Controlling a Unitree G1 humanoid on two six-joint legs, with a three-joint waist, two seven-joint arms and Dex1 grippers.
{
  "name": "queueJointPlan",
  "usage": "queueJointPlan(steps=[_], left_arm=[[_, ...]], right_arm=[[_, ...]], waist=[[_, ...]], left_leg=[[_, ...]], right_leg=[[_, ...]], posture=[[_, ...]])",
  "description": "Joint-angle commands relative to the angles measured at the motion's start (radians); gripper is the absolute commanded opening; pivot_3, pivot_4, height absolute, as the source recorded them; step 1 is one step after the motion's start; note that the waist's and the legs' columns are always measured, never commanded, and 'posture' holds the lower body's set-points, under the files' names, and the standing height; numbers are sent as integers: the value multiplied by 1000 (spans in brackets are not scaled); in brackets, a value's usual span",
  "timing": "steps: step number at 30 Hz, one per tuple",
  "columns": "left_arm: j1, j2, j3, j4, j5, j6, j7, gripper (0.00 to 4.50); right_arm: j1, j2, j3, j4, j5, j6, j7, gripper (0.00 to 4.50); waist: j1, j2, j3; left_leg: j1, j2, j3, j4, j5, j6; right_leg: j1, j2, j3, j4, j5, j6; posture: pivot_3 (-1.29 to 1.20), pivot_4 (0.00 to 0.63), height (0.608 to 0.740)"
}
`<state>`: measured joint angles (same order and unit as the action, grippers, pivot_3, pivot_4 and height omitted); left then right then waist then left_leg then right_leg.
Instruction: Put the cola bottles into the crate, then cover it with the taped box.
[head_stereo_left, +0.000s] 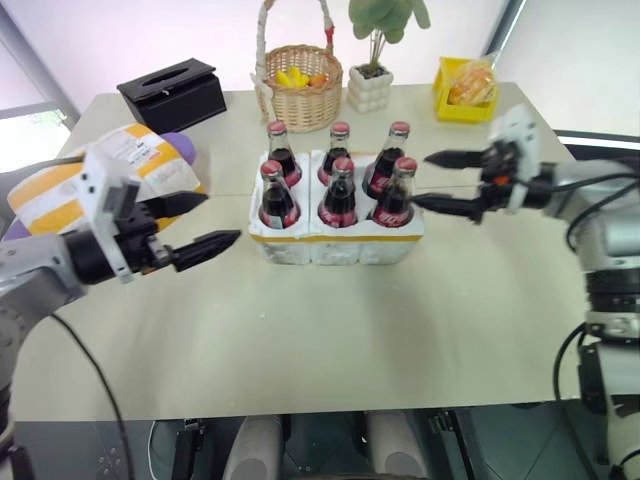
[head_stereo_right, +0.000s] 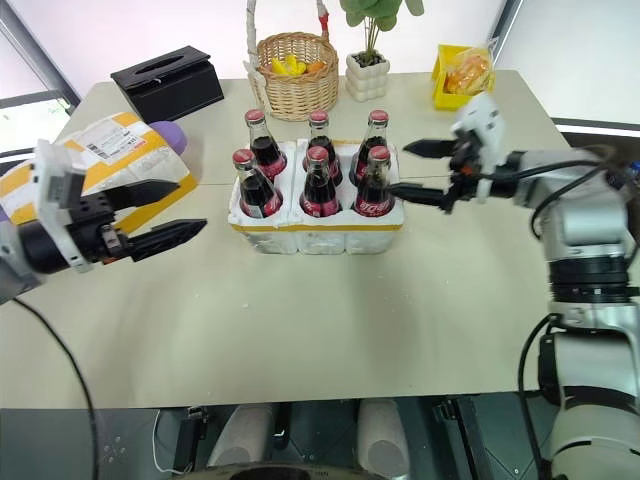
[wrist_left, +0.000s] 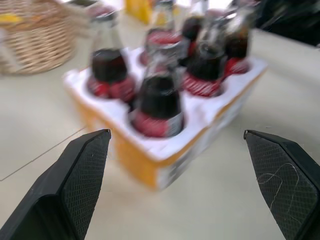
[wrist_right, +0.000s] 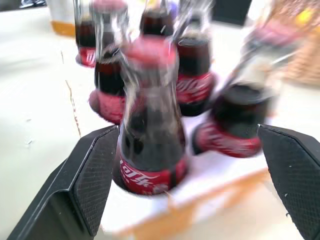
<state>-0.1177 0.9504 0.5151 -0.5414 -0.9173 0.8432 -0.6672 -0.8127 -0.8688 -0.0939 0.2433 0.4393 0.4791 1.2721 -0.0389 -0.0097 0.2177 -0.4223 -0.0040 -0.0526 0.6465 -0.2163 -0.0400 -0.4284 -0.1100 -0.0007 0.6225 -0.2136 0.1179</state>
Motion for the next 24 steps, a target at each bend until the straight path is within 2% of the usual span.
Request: queueJointPlan(steps=[1, 6, 9, 13, 16, 19, 24], left_arm=[[125, 18, 159, -50, 138, -55, 10, 4500], [350, -6, 299, -111, 289, -118, -35, 4500], [485, -25, 365, -112, 458, -182, -19, 4500], [583, -64, 405, -36, 648, -235, 60, 4500], [644, -53, 392, 59, 801, -311, 96, 4500], [646, -23, 355, 192, 908, -412, 129, 4500], [497, 33, 230, 445, 996, -539, 204, 4500]], right_arm=[[-35, -112, -98, -16, 73, 37, 93, 4465], [-46, -189, -127, -54, 148, 103, 173, 4465], [-18, -202, -133, -122, 196, 144, 199, 4465], [4, -187, -134, -189, 226, 163, 186, 4465], [8, -186, -132, -215, 249, 178, 191, 4465], [1, -188, -127, -233, 268, 195, 196, 4465], [-9, -204, -139, -268, 311, 227, 205, 4465]], waist=[[-2, 0, 0], [-7, 0, 0], [-5, 0, 0], [-3, 0, 0], [-2, -1, -1], [-1, -1, -1], [4, -1, -1]], left_leg=[[0, 0, 0, 0, 0, 0], [0, 1, 2, -2, 0, 0], [0, 1, 3, -1, -1, 0], [0, 1, 4, -2, -1, 0], [-2, 1, 4, -1, -1, 0], [-3, 1, 4, -2, -1, -1], [-5, 2, 5, -2, -1, -1]], right_leg=[[0, 0, 0, 0, 0, 0], [0, 0, 0, -4, 1, -1], [0, -1, 0, -5, 1, -2], [-1, -2, 0, -6, 1, -2], [-2, -3, 0, -6, 1, -2], [-3, -3, 0, -7, 1, -2], [-6, -4, -1, -7, 2, -3]], posture=[[0, 150, 740], [0, 150, 740], [0, 150, 740], [0, 150, 740], [0, 150, 740], [0, 150, 740], [0, 150, 740]])
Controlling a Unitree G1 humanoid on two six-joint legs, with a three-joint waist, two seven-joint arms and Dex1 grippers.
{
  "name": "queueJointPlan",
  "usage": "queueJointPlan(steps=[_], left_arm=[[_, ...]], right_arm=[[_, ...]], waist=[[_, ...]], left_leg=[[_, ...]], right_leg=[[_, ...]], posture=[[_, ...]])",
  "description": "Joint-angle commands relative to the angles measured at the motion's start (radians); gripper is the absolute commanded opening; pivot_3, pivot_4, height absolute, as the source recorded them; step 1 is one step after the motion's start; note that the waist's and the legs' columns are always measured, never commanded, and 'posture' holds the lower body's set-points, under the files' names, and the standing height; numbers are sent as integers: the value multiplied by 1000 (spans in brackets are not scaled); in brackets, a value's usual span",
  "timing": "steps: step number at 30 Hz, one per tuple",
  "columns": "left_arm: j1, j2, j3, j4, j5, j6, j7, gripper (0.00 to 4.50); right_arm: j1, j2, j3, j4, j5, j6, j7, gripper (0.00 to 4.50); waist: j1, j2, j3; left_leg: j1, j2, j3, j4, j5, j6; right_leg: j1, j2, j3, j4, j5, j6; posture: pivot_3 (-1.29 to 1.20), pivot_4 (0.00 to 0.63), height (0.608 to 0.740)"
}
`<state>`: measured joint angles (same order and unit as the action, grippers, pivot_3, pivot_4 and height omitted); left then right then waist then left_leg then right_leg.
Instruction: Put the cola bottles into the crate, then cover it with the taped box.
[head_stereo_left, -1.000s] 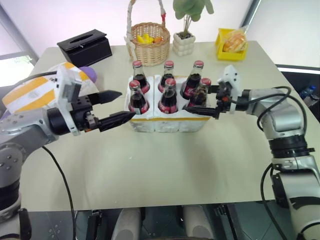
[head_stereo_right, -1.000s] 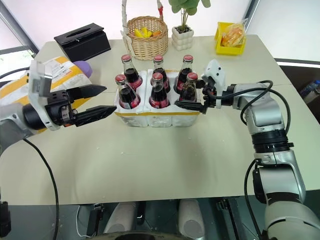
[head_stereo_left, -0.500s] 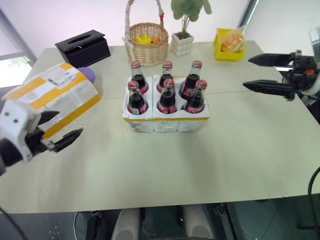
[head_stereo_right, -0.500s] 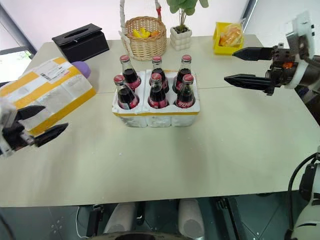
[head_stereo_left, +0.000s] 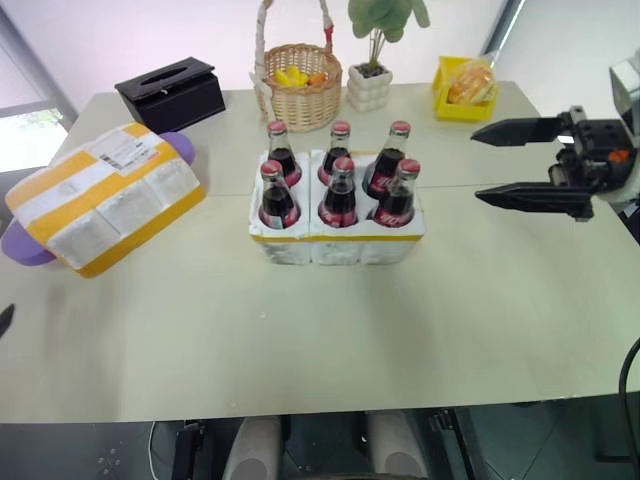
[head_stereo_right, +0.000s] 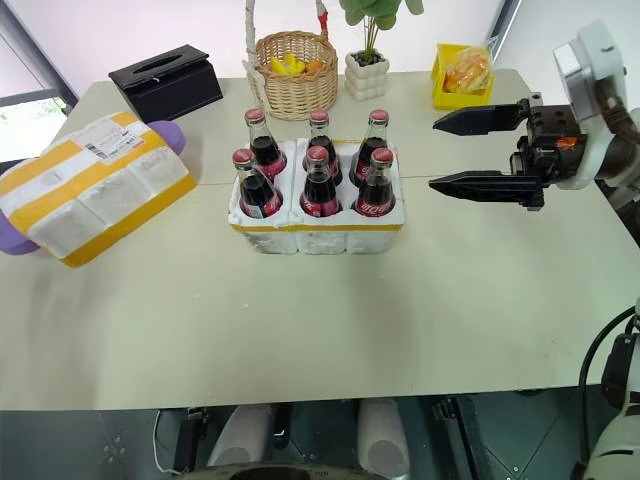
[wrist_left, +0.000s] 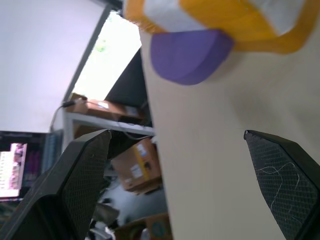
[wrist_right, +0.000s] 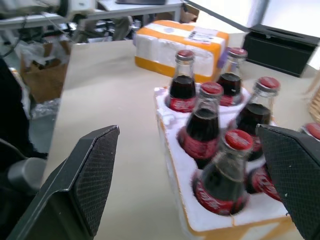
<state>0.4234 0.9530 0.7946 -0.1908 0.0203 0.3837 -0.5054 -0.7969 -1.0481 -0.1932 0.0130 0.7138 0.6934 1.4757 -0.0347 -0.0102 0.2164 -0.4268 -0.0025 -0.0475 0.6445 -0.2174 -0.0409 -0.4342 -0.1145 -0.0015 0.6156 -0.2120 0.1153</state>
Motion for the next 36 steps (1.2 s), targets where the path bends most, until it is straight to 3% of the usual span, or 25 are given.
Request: queueJointPlan(steps=[1, 19, 30, 33, 36], left_arm=[[-69, 42, -83, 142, 81, -113, 56, 4500], [-627, 121, -626, 867, 375, -575, 328, 4500], [-791, 110, -772, 1091, 441, -662, 435, 4500], [-821, 99, -790, 1131, 432, -678, 450, 3632], [-846, 86, -794, 1168, 420, -680, 456, 2028]], right_arm=[[-28, -26, -42, -44, 43, 17, -3, 4465], [-28, -17, -57, -80, 86, 28, -67, 4465], [-22, -26, -69, -86, 108, 39, -92, 4465], [-21, -25, -68, -88, 111, 39, -97, 4500], [-19, -26, -68, -90, 115, 40, -99, 4500]], waist=[[-1, 0, 0], [-4, -2, -1], [-1, -3, -2], [2, -3, -2], [5, -3, -2]], left_leg=[[0, 0, 1, 0, 0, 0], [1, 0, 11, -4, 1, 1], [1, 0, 11, 1, 1, 1], [1, 0, 11, 1, 1, 1], [1, 0, 11, 2, 1, 1]], right_leg=[[0, -1, 0, 0, 0, 0], [-5, -3, 1, 5, 5, 6], [-5, -3, 1, 9, 5, 7], [-5, -3, 1, 10, 5, 7], [-5, -3, 1, 11, 5, 7]], posture=[[0, 150, 740], [0, 150, 740], [0, 150, 740], [0, 150, 740], [0, 150, 740]])
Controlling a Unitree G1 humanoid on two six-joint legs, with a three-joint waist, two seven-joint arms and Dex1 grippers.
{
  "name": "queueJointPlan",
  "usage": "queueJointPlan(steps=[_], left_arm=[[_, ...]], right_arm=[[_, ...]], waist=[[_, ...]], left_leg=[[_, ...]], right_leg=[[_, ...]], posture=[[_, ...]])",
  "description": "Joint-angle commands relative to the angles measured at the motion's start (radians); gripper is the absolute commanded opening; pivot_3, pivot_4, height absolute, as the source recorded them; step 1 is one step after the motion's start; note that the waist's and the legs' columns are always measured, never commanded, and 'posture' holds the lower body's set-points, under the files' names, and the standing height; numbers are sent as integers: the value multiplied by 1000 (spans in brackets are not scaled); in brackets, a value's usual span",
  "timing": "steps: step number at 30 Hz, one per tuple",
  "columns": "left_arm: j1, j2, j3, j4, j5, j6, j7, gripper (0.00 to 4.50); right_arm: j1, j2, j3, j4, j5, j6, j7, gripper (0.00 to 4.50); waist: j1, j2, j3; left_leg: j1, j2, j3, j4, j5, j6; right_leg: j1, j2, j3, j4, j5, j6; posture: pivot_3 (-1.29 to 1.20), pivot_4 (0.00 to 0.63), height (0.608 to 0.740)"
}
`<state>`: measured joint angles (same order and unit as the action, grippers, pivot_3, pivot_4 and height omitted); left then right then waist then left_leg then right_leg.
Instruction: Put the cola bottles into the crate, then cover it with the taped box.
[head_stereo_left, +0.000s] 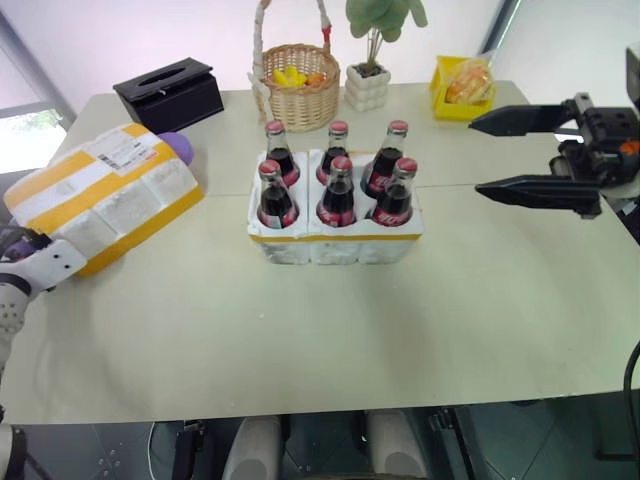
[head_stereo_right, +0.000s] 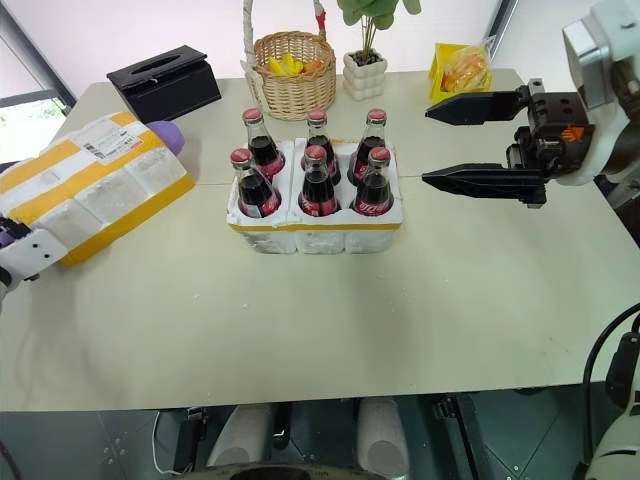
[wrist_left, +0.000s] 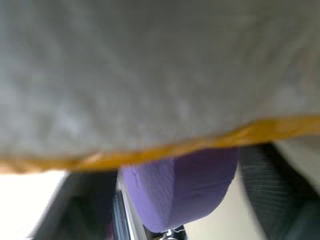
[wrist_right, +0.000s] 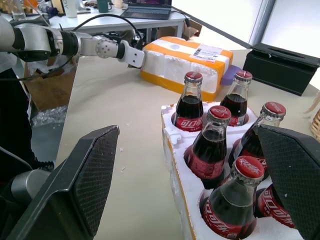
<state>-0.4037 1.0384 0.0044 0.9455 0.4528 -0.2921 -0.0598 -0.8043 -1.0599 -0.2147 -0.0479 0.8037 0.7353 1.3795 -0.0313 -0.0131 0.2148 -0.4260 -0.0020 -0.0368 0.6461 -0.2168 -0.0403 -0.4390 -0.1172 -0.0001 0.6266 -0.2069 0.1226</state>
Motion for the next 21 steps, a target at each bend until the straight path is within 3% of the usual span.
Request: queueJointPlan(steps=[1, 3, 4, 14, 21], left_arm=[[-25, 0, -8, 37, -11, -6, 16, 1506], [-33, 2, -15, 44, -9, -8, 25, 686], [-36, 2, -15, 46, -11, -7, 26, 527], [-23, 72, 17, -10, -44, -14, 26, 525], [-38, 171, 104, -226, -117, 15, -60, 525]], right_arm=[[-12, -15, -46, -29, 26, -2, -4, 4500], [-12, -16, -47, -29, 29, -1, -5, 4500], [-12, -16, -47, -30, 29, -1, -5, 4500], [-4, -8, -35, -26, 14, -21, -3, 4500], [40, -34, -47, 22, -22, -37, -3, 4500]], waist=[[3, 0, 0], [9, 0, 0], [10, 0, 0], [13, 0, 0], [22, -2, -1]], left_leg=[[0, 0, 0, 0, 0, 0], [1, 0, 0, 0, 0, 0], [1, 0, 1, 0, 0, 0], [1, 0, 1, 0, 0, 0], [0, 0, 1, 1, 0, 0]], right_leg=[[0, 0, 0, 0, 0, 0], [0, 0, 0, 1, 0, 0], [0, 0, 0, 1, 0, 0], [-1, 0, 0, 1, 0, 0], [-1, 0, 0, 1, 0, 0]], posture=[[0, 150, 740], [0, 150, 740], [0, 150, 740], [0, 150, 740], [0, 150, 740]])
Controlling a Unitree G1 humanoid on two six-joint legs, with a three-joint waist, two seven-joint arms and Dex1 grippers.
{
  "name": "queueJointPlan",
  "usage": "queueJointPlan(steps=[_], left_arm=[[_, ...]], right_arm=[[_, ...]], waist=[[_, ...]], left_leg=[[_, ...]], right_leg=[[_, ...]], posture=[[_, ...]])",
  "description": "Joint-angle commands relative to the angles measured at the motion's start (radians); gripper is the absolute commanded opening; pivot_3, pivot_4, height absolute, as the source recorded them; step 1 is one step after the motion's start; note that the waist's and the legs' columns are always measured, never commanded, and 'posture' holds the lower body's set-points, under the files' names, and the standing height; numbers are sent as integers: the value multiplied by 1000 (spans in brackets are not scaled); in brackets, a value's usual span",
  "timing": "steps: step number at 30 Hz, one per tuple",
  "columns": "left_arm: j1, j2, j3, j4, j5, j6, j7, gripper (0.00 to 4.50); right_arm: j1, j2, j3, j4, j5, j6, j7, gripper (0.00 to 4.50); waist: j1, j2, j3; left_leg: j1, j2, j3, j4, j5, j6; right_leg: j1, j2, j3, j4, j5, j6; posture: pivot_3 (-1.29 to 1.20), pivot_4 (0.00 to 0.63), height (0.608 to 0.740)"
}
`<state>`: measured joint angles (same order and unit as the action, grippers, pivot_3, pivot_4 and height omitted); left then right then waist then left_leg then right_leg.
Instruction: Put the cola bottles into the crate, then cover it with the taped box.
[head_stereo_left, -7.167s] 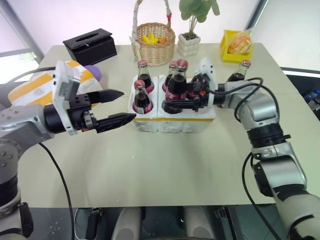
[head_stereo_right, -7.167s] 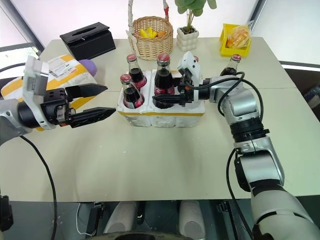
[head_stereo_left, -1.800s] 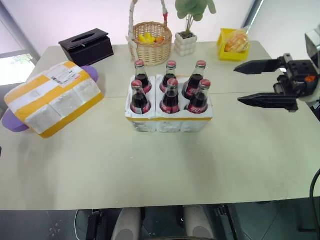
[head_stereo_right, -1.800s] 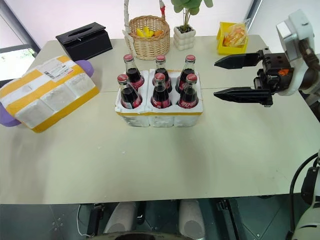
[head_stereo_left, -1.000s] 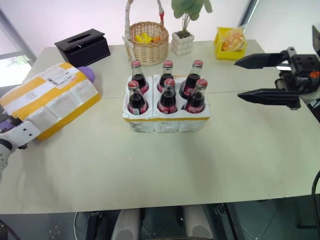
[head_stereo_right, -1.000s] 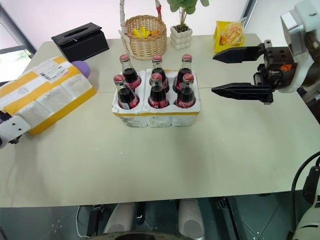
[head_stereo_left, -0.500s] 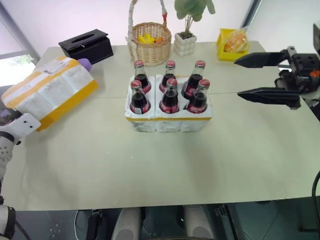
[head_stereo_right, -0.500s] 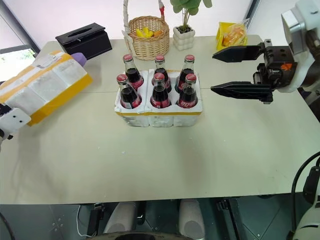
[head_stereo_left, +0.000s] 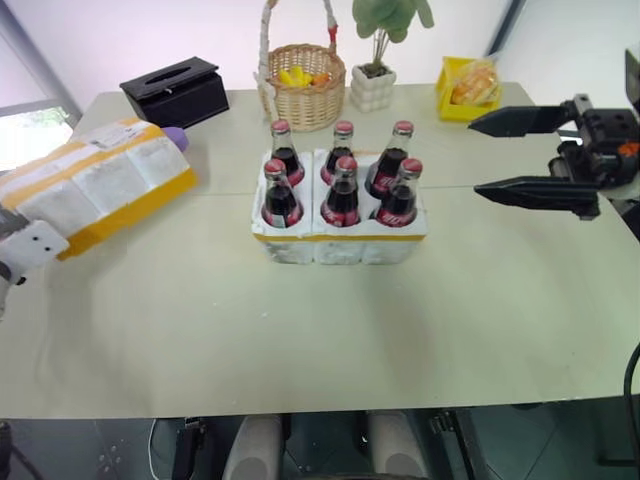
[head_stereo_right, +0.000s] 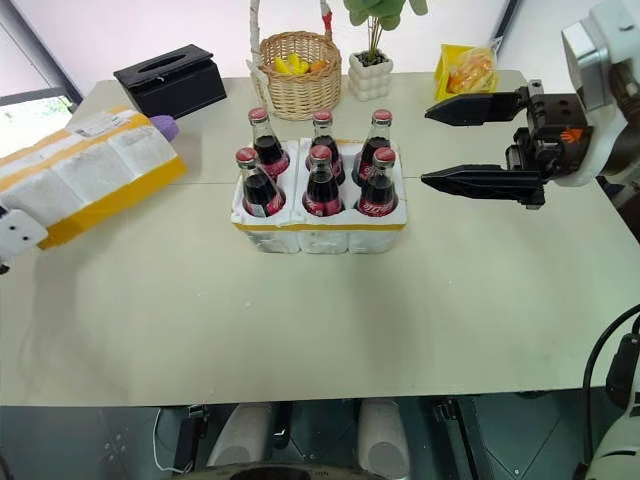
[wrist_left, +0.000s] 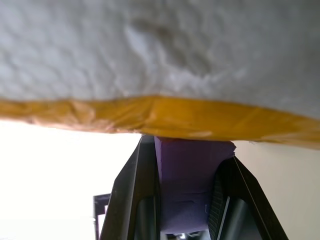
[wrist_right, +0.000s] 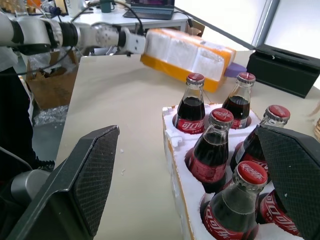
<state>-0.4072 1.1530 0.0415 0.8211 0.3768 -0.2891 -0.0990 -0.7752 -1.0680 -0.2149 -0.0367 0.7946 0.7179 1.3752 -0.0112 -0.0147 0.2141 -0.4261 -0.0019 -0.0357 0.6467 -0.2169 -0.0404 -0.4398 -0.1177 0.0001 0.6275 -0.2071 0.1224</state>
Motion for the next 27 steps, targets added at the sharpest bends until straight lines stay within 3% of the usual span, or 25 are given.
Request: queueJointPlan(steps=[1, 8, 17, 22, 27], left_arm=[[-50, 65, 72, -132, -46, 21, -38, 525], [-271, 69, 35, -272, -38, 58, -152, 525], [-571, -95, -88, -407, -50, 67, -351, 525], [-594, -197, -128, -554, -61, 103, -458, 525], [-539, -229, -134, -723, -63, 148, -538, 525]], right_arm=[[21, -30, -48, 18, -20, -24, 0, 4500], [124, -49, -104, 15, -33, -21, -25, 4500], [256, -64, -226, -39, -16, 5, -87, 4500], [312, -66, -274, -66, -4, 16, -116, 4500], [341, -72, -308, -77, 2, 22, -131, 4500]], waist=[[4, 0, 0], [-1, 0, 0], [-4, -1, 0], [-5, -1, 0], [-8, -1, 0]], left_leg=[[0, 0, 0, 0, 0, 0], [0, 0, 1, 0, 0, 0], [1, 0, 1, 2, 0, 0], [0, 0, 1, 3, 0, 1], [1, 0, 1, 3, 0, 1]], right_leg=[[0, 0, 0, 0, 0, 0], [1, 0, 0, 0, 0, 0], [2, 0, 0, 1, 0, 1], [2, 0, 0, 1, 0, 2], [2, 0, 1, 2, 0, 2]], posture=[[0, 150, 740], [0, 150, 740], [0, 150, 740], [0, 150, 740], [0, 150, 740]])
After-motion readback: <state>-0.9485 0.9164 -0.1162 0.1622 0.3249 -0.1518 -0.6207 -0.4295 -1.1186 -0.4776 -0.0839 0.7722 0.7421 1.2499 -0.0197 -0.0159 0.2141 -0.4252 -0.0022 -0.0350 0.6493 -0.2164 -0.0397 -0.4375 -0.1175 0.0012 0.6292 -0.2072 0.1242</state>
